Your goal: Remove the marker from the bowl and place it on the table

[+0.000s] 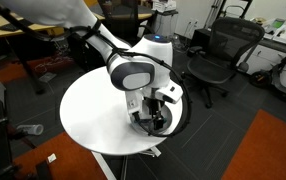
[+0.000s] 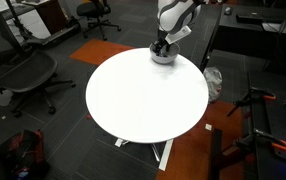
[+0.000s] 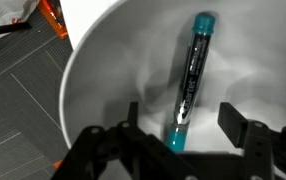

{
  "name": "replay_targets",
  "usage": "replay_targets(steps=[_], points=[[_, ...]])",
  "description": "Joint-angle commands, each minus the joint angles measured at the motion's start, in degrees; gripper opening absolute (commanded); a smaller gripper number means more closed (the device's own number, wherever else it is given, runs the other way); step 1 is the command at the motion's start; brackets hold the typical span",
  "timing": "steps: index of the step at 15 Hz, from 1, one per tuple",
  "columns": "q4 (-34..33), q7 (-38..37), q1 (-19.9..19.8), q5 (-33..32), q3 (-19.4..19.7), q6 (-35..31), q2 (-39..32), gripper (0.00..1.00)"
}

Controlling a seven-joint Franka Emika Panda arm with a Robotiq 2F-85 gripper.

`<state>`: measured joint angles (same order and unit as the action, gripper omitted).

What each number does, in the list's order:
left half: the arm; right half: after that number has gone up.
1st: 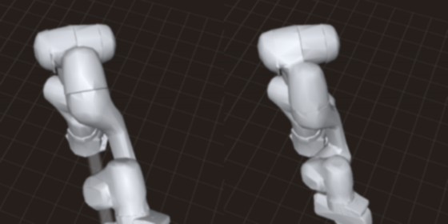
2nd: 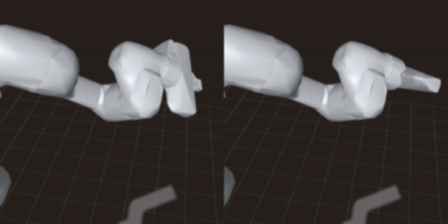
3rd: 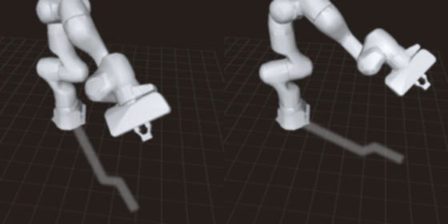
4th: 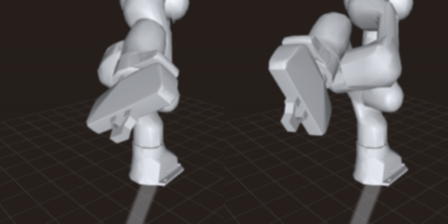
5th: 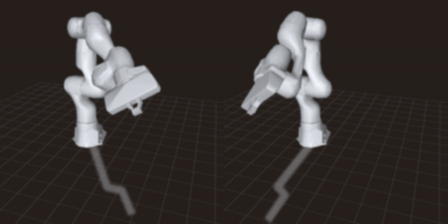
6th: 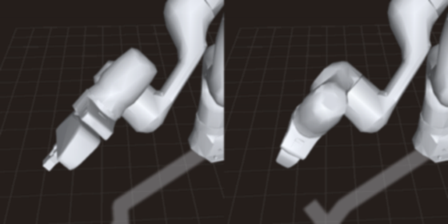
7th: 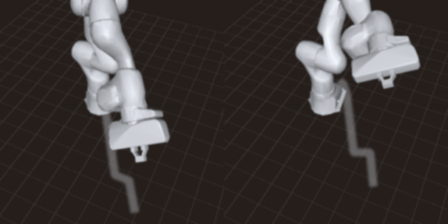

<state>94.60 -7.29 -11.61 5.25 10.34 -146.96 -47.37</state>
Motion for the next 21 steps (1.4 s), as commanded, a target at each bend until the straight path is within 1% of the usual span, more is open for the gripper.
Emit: replay_targets(steps=[1,6,8,10,18,21], points=[[-1.9,-2.0,0.1,-0.1,0.4,2.2,-0.8,0.51],[-1.9,-1.9,-0.1,0.0,0.5,2.2,-0.8,0.12],[-1.8,-1.8,-0.1,0.0,0.4,2.2,-0.7,0.00],[-1.1,-2.0,0.2,-0.1,0.6,2.4,0.1,0.05],[4.0,-1.8,1.5,-0.5,0.5,3.5,9.3,0.05],[8.1,-1.5,2.1,-0.6,0.3,3.4,14.4,0.05]])
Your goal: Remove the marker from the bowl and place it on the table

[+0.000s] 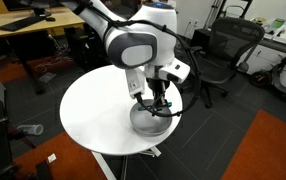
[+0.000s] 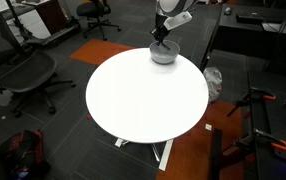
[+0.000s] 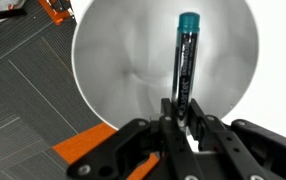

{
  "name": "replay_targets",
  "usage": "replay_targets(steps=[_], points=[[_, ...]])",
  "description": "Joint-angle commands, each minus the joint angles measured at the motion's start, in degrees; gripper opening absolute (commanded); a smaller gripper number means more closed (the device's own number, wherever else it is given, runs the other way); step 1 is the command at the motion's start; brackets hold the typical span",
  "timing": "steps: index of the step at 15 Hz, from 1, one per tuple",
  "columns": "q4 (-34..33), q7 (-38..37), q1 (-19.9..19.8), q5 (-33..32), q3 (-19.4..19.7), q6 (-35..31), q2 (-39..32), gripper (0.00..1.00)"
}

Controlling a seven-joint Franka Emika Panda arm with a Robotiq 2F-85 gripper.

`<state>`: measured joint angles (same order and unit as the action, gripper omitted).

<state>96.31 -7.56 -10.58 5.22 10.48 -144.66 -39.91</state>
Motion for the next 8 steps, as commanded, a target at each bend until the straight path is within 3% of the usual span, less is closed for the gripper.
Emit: replay_targets(steps=[1,8], points=[[8.0,-1.6,1.6,-0.9,0.4,0.7,8.5,0.05],[24.5,-5.9,5.9,-3.8,1.3,-2.4,21.2,0.05]])
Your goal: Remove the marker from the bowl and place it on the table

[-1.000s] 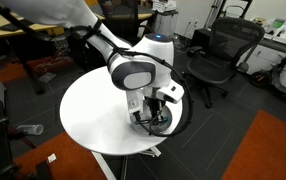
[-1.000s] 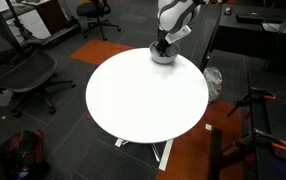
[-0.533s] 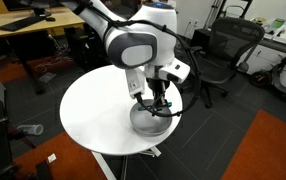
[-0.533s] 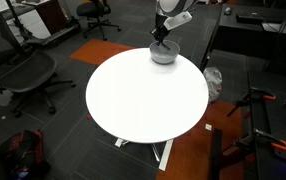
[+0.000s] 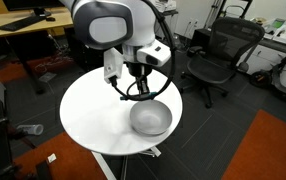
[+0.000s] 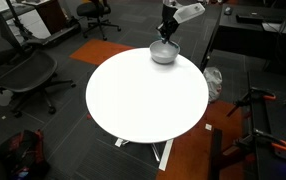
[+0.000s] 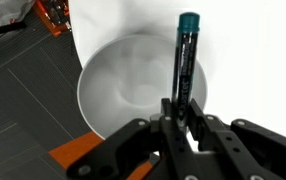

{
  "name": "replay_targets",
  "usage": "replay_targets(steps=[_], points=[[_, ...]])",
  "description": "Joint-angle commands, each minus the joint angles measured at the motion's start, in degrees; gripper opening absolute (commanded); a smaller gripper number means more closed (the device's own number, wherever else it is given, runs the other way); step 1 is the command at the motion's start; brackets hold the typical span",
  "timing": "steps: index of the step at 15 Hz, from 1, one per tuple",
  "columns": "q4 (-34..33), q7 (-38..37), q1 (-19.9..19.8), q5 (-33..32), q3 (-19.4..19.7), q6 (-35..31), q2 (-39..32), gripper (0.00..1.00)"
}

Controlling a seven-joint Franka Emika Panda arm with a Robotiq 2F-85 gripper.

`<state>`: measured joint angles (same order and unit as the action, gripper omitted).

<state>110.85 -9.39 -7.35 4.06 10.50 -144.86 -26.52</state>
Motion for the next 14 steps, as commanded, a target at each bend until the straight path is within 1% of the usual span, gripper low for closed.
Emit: replay_targets(steps=[1,5,7,9,14], points=[[12.4,-5.6,3.5,-3.5,1.3,-2.8,9.6,0.05],[22.0,-10.7,5.5,-7.1,0.9,-3.8,16.7,0.05],[25.3,-12.9,5.9,-8.5,0.5,-4.3,18.4,0.05],[27.6,-13.5,5.8,-8.7,0.0,-6.4,18.7,0.05],[30.3,-12.5,5.6,-8.7,0.2,-16.0,15.4,0.05]])
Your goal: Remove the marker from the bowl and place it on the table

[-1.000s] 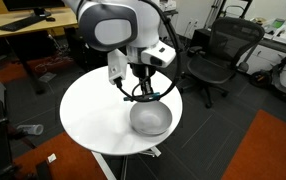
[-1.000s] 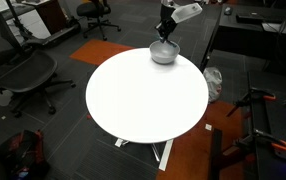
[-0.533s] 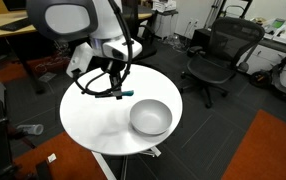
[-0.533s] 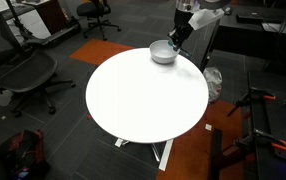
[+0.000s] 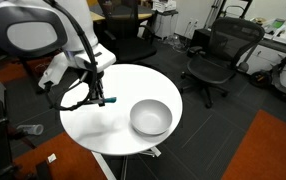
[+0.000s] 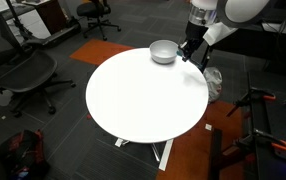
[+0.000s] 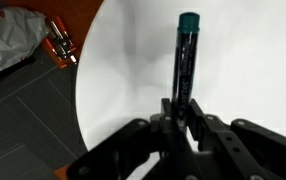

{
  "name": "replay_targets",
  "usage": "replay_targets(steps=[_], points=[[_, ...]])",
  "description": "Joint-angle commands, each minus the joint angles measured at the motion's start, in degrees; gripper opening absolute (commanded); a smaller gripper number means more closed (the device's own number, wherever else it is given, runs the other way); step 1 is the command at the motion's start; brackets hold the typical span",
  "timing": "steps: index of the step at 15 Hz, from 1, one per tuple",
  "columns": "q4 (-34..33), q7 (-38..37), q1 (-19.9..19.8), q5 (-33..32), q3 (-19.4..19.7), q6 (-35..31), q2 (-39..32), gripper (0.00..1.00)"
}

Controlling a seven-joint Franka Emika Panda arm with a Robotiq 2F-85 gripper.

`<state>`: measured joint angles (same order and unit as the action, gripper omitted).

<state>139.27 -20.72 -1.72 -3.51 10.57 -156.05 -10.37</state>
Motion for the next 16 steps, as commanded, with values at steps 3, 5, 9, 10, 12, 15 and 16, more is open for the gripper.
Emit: replay_targets(steps=[3,5,9,10,12,15,16], points=[[1.5,-0.5,0.1,0.4,0.0,-6.6,-3.6,0.05],[1.1,-0.3,0.3,1.3,0.0,-6.9,-5.4,0.05],[0.0,-0.3,0.6,2.2,0.1,-8.8,-9.5,0.05],[-0.2,-0.1,0.7,2.4,0.1,-9.7,-10.6,0.05],[-0.7,0.3,0.7,3.4,0.0,-11.1,-12.4,0.05],[-1.4,0.8,0.8,5.0,0.0,-12.3,-14.4,0.05],[-1.7,0.8,1.0,5.2,0.1,-12.4,-14.8,0.23]])
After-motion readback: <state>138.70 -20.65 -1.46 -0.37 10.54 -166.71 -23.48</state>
